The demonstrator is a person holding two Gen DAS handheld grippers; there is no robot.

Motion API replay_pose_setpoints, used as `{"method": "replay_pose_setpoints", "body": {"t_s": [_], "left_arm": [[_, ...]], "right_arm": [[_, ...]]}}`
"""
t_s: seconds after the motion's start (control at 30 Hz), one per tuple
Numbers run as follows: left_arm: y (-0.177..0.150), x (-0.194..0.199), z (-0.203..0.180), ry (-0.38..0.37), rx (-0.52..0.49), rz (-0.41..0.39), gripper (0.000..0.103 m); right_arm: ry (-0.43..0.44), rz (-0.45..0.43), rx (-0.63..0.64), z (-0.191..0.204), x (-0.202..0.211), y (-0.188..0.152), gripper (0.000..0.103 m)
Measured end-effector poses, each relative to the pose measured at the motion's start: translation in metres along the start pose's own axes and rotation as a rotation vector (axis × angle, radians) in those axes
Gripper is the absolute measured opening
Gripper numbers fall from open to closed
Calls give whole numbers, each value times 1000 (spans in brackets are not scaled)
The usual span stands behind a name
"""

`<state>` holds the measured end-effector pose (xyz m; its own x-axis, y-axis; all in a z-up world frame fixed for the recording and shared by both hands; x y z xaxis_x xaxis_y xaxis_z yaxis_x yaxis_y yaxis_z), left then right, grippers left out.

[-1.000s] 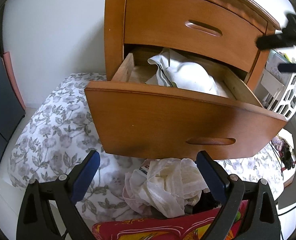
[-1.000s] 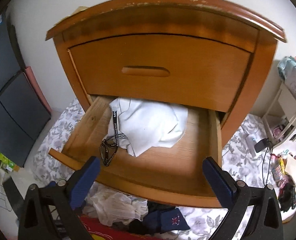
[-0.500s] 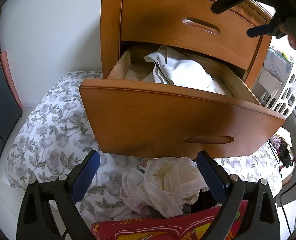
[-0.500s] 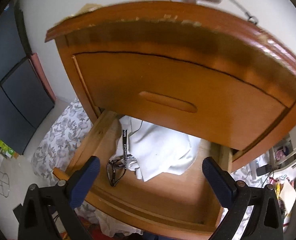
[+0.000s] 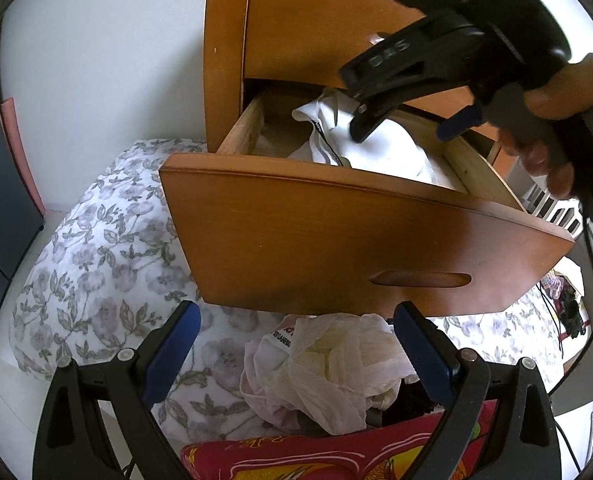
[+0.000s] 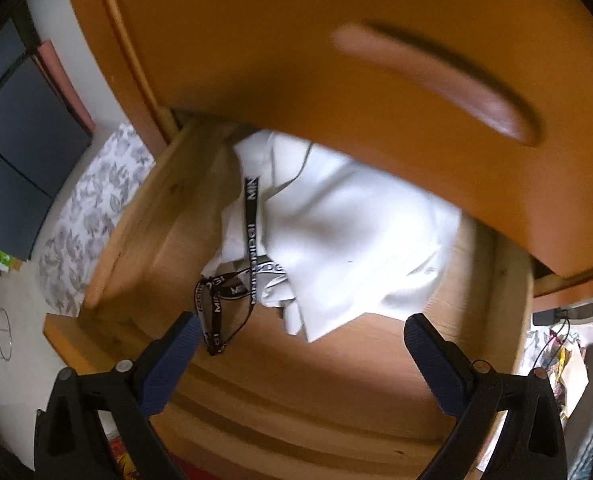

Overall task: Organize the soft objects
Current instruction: 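Lower the right gripper into the drawer and close it on the white cloth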

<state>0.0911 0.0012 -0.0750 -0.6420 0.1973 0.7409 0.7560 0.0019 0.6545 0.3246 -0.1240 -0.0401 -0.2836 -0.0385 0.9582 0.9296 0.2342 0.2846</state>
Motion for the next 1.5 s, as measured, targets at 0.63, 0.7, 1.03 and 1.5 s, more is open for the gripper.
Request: {"method": "replay_pose_setpoints", "body": {"t_s": [0.63,0.7,1.03,1.5], "left_arm": [[0,-1,10,69,12,-3,97],[0,-2,10,64,15,0,97],[-1,-4,9,52,10,8,97],[-2,-4,9,33,15,20,97]], "right_arm": [[-95,78,124,36,-60,26,96],[-110,83,135,38,-66,29,94],[-168,120,157,40,-83,40,87],[-242,161,150,3,-85,31,60]]}}
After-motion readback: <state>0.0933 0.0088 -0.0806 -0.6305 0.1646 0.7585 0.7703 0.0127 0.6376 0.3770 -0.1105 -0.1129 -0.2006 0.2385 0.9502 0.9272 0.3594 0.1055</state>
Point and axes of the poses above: each gripper's, at about its wrist camera, not at the fingertips, and x roughly against the way its jaws point, z to its left, y to its top, the point moved 10 cm from there along -x, roughly the way its jaws point, and after that the axes turned 2 degrees about x, right-handed, at the moved point
